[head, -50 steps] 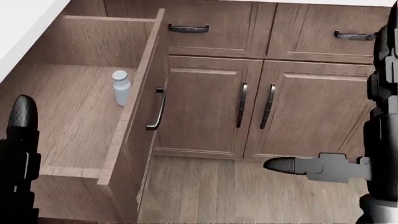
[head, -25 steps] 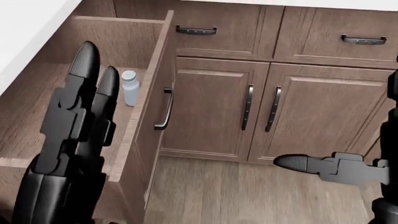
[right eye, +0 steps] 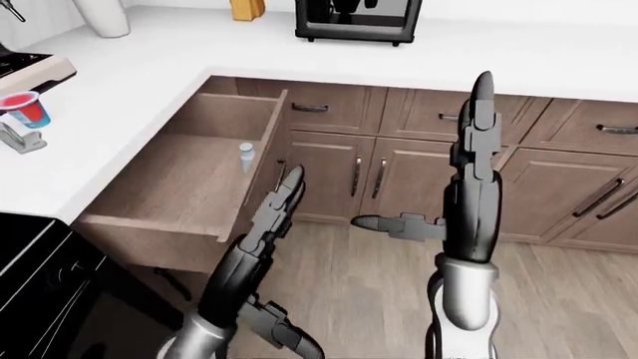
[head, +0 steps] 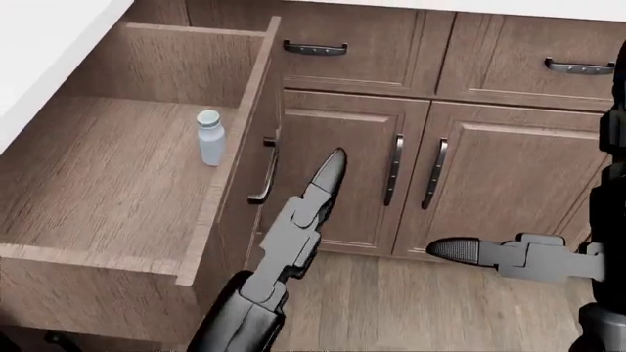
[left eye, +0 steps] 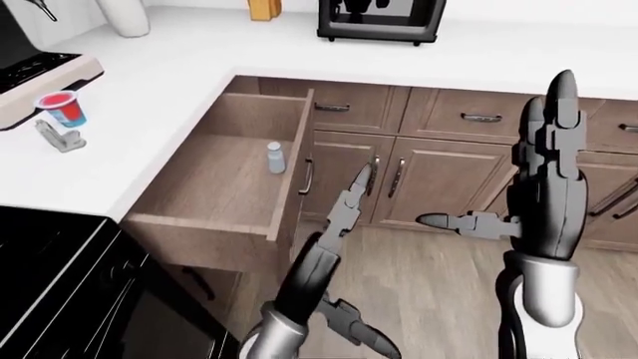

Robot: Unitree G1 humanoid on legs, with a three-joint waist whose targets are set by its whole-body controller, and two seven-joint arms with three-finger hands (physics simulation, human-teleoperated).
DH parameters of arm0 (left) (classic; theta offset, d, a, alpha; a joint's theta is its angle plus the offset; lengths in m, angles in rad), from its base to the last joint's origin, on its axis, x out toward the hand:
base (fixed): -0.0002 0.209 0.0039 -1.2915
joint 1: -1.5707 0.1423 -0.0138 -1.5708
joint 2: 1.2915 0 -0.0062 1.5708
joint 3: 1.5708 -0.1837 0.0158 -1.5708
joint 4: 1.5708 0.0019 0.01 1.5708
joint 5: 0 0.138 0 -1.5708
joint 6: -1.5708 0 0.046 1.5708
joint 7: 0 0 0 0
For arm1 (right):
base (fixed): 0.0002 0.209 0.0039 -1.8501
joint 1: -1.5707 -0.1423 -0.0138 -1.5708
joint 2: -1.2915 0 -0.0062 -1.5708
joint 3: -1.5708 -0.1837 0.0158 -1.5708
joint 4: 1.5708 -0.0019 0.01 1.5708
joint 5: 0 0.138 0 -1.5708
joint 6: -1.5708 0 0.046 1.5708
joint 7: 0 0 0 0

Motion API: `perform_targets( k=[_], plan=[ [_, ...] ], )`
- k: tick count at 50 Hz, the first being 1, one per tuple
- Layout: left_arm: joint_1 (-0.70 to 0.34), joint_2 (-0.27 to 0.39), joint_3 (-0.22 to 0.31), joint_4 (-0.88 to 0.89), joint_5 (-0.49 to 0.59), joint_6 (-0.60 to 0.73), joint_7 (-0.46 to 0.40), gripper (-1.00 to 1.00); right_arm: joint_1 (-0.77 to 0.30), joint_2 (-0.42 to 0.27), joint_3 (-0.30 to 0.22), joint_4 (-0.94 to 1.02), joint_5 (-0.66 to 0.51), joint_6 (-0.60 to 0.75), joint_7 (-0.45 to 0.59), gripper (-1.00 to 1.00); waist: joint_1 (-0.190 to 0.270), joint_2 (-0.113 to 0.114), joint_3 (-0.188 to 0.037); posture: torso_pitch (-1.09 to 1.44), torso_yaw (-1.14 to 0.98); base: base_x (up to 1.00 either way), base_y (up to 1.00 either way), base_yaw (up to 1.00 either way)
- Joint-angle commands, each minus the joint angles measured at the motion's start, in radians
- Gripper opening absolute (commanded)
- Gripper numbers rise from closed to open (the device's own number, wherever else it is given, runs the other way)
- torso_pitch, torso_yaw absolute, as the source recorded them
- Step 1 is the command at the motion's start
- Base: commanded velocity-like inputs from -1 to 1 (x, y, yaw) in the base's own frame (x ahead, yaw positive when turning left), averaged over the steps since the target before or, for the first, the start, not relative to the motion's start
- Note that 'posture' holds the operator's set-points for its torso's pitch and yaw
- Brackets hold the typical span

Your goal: Close the right drawer.

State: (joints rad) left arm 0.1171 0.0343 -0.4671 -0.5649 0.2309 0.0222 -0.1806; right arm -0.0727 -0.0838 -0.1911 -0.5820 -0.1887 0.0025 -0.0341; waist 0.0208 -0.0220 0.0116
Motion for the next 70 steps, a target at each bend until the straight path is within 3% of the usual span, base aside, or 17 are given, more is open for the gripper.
perform_targets(
  k=[1, 6, 16, 24, 36, 40, 52, 70],
  plan=[
    [-0.018, -0.012, 0.014, 0.036, 0.001, -0.073, 0.007, 1.0, -0.017, -0.006, -0.005, -0.031, 0.001, -0.028, -0.006, 1.0, 0.0, -0.004, -0.013, 0.0, 0.0, 0.0, 0.0, 0.0],
    [-0.034, -0.036, 0.035, 0.128, -0.007, -0.103, -0.009, 1.0, -0.019, -0.008, -0.004, -0.023, -0.001, -0.029, -0.005, 1.0, -0.001, -0.006, -0.013, 0.0, 0.0, 0.0, 0.0, 0.0],
    [-0.151, -0.102, 0.157, 0.49, -0.036, -0.241, -0.038, 1.0, -0.019, -0.007, 0.0, -0.011, -0.003, -0.034, -0.006, 1.0, -0.002, -0.009, -0.016, 0.0, 0.0, 0.0, 0.0, 0.0],
    [-0.175, -0.135, 0.19, 0.612, -0.087, -0.299, -0.045, 1.0, -0.018, -0.005, 0.004, 0.003, -0.007, -0.046, -0.008, 1.0, -0.005, -0.012, -0.018, 0.0, 0.0, 0.0, 0.0, 0.0],
    [-0.235, -0.164, 0.256, 0.772, -0.196, -0.385, 0.013, 1.0, -0.016, -0.002, 0.012, 0.02, -0.011, -0.061, -0.01, 1.0, -0.008, -0.011, -0.022, 0.0, 0.0, 0.0, 0.0, 0.0],
    [-0.282, -0.17, 0.297, 0.838, -0.18, -0.401, 0.1, 1.0, -0.017, -0.002, 0.014, 0.027, -0.012, -0.064, -0.011, 1.0, -0.01, -0.011, -0.022, 0.0, 0.0, 0.0, 0.0, 0.0],
    [-0.329, -0.174, 0.334, 0.924, -0.213, -0.401, 0.188, 1.0, -0.02, -0.002, 0.017, 0.031, -0.011, -0.062, -0.009, 1.0, -0.014, -0.008, -0.025, 0.0, 0.0, 0.0, 0.0, 0.0],
    [-0.355, -0.175, 0.358, 0.998, -0.243, -0.386, 0.231, 1.0, -0.019, -0.001, 0.018, 0.03, -0.012, -0.064, -0.009, 1.0, -0.019, -0.006, -0.027, 0.0, 0.0, 0.0, 0.0, 0.0]
  ],
)
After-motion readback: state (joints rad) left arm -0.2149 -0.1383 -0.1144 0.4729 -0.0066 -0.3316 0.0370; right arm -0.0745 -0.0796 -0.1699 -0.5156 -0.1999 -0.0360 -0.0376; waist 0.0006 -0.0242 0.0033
